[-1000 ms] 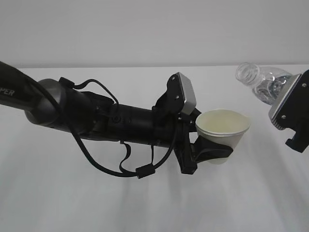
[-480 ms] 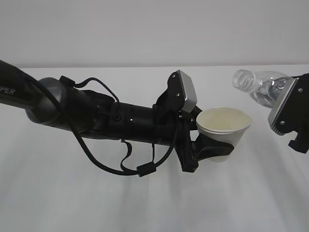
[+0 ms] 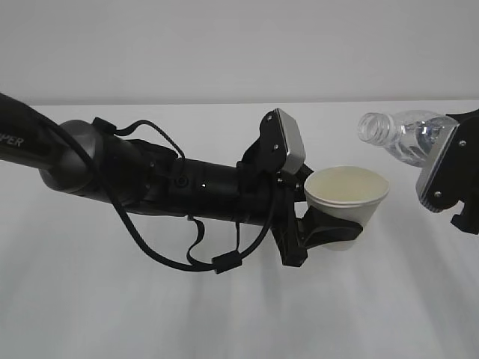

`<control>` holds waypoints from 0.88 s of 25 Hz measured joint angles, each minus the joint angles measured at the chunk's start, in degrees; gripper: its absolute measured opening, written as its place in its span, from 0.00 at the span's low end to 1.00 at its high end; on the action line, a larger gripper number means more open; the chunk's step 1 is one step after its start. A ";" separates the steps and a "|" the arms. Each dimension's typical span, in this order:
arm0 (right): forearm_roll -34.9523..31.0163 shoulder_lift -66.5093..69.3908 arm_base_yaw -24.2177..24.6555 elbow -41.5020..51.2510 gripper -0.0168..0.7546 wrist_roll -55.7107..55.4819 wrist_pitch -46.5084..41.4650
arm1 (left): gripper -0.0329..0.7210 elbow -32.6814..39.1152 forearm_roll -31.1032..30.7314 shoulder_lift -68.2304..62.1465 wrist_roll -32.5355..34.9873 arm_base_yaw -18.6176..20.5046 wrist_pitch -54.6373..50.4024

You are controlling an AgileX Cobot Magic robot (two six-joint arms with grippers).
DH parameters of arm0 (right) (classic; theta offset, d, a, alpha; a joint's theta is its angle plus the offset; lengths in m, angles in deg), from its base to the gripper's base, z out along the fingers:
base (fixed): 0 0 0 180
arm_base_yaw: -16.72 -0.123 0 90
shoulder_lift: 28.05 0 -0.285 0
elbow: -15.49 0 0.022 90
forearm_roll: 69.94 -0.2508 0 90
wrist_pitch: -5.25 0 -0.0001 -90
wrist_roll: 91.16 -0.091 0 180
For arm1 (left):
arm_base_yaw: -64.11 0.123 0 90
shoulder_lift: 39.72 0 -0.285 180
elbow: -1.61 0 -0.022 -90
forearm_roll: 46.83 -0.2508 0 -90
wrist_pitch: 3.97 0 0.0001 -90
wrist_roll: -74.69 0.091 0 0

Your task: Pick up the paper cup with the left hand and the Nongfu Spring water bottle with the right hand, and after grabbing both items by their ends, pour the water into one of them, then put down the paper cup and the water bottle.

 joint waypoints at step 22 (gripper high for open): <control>-3.03 0.00 0.00 0.00 0.58 9.12 1.59 | 0.60 0.00 0.00 0.00 0.00 0.00 0.00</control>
